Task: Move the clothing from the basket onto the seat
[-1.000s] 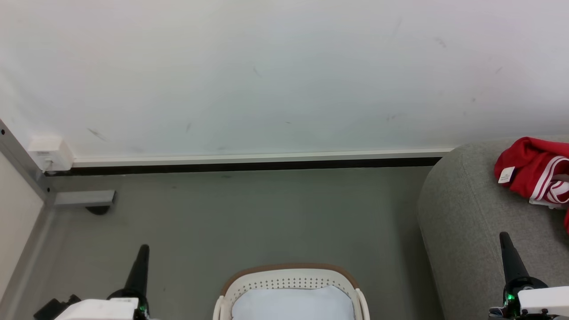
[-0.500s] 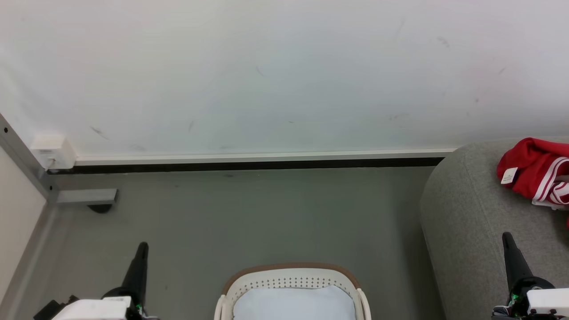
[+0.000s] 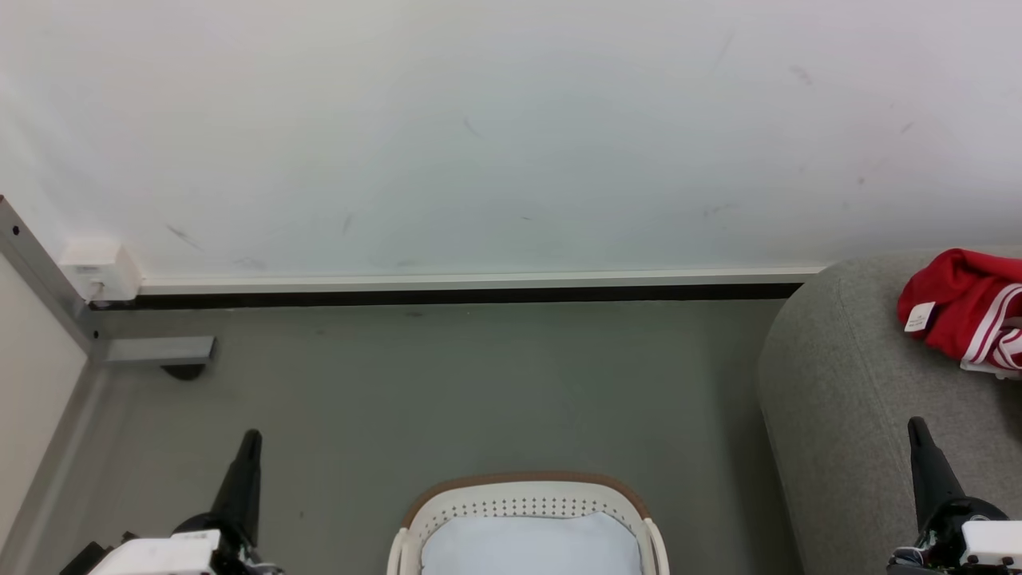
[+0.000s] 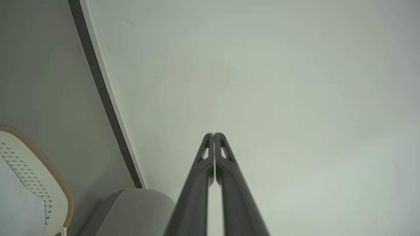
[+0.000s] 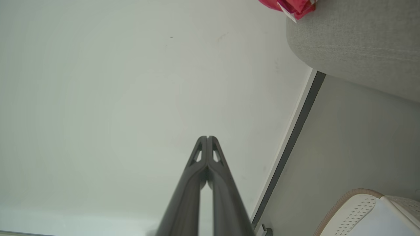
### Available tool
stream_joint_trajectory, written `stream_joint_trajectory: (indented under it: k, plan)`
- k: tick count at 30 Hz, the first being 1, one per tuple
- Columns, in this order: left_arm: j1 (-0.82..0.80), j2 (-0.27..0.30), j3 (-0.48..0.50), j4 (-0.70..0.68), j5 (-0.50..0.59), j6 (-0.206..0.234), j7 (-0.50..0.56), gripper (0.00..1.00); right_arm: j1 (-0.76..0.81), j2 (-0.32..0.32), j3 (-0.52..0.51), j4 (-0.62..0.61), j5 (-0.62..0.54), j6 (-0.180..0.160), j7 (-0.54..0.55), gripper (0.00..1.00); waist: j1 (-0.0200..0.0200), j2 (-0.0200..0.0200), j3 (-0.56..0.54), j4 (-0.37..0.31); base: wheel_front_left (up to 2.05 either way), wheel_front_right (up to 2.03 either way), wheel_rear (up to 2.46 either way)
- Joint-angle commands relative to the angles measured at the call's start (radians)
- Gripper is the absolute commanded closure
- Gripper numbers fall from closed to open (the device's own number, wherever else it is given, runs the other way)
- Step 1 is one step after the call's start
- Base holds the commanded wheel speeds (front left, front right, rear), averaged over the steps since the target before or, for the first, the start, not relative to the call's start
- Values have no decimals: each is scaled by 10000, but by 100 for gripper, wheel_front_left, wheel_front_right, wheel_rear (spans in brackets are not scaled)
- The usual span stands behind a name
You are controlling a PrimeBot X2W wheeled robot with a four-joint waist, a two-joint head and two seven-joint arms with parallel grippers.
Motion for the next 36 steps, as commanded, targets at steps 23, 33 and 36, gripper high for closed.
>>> stream_joint_trajectory:
  k: [23, 33, 36]
  plan:
    - [-101, 73, 51, -51, -333, -75, 107, 100, 152, 46, -110, -80, 266, -21, 111, 100, 0, 0, 4, 17, 0, 0, 0]
    - [-101, 73, 50, -52, -334, -75, 106, 100, 150, 48, -113, -79, 262, -21, 114, 100, 0, 0, 4, 17, 0, 0, 0]
    - [-101, 73, 50, -52, -334, -75, 106, 100, 150, 49, -113, -79, 261, -21, 115, 100, 0, 0, 4, 17, 0, 0, 0]
